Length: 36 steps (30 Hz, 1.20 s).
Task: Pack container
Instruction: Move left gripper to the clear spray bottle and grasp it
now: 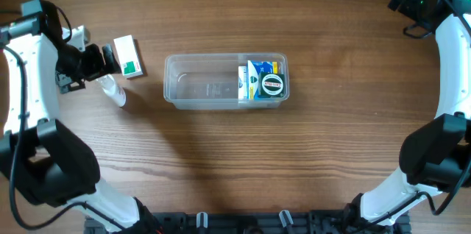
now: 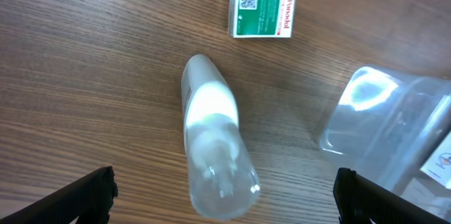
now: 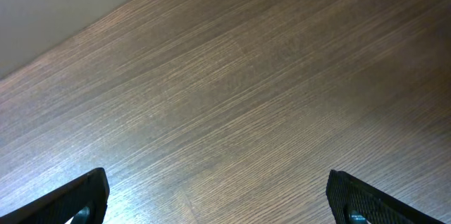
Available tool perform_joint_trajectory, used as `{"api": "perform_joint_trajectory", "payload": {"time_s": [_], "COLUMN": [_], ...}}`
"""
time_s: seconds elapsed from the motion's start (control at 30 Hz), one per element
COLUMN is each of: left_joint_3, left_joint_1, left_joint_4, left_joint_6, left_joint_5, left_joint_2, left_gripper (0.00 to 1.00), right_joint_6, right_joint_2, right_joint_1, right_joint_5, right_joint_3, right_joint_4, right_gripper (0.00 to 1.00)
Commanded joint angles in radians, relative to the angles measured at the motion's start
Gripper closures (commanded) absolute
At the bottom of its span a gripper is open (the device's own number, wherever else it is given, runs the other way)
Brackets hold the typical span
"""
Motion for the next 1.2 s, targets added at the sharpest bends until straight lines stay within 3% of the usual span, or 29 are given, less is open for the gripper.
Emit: {"api": "perform_joint_trajectory", "payload": {"time_s": [0.0, 0.83, 1.17], "left_joint_3": [0.011, -0.07, -0.07], "left_joint_1": [-0.005, -0.005, -0.069], "left_joint_4": [0.007, 0.042, 0.109], "left_joint_6": [0.02, 0.019, 0.008], "left_joint_5": [-0.006, -0.081, -0.134], "left_joint_2": [0.027, 0.046, 0.046], "left_gripper": [0.0, 0.0, 0.0], "right_joint_6": [-0.009, -0.009, -0.009], "right_joint_2": [0.006, 0.006, 0.006], "right_joint_1": [0.003, 0.003, 0.003], "right_joint_5": [-0.009, -0.009, -0.009], "right_joint_3": [-0.001, -0.001, -0.001], "right_joint_4": [0.002, 0.002, 0.003], "right_gripper": [0.0, 0.0, 0.0]}}
